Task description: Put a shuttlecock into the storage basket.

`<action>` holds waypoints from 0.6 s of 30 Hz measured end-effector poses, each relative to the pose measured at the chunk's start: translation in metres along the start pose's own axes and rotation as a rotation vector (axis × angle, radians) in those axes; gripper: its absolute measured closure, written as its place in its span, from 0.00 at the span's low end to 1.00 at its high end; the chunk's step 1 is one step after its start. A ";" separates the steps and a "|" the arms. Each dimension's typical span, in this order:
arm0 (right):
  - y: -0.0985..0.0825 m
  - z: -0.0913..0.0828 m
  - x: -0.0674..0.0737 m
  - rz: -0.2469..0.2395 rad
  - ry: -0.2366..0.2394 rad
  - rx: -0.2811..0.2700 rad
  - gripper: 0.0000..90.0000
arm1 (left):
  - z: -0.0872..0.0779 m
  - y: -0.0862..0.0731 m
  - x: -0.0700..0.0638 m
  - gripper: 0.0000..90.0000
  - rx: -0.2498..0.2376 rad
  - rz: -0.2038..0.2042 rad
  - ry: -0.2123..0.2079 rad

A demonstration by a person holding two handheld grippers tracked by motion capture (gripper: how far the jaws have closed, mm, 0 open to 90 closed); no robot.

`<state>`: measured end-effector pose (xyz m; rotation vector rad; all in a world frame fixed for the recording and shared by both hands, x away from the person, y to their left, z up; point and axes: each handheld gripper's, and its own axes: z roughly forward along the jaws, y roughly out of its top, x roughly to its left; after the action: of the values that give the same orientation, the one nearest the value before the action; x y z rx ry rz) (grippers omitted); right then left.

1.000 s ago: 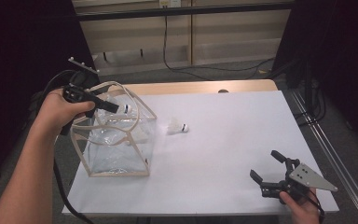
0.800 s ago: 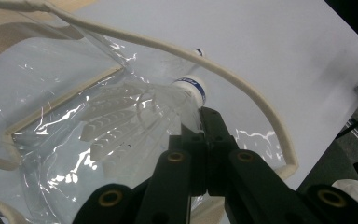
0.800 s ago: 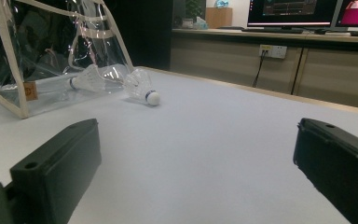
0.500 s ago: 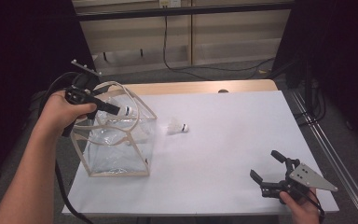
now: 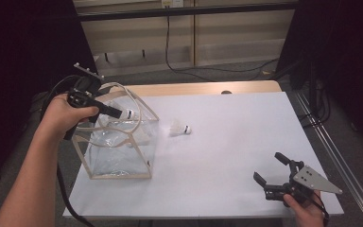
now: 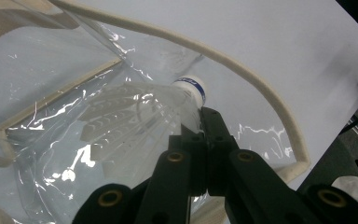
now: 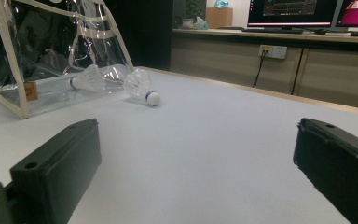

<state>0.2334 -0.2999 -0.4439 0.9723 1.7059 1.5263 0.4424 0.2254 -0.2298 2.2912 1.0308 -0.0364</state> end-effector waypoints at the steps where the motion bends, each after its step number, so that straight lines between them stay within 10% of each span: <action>1: 0.000 0.000 0.000 0.000 0.000 0.000 0.01 | 0.000 0.000 0.000 1.00 0.001 0.004 0.002; 18: 0.000 0.000 0.000 0.000 0.000 0.001 0.01 | 0.006 -0.005 0.001 0.99 0.010 0.000 -0.003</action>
<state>0.2332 -0.2998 -0.4439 0.9729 1.7061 1.5256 0.4410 0.2251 -0.2371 2.2997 1.0319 -0.0448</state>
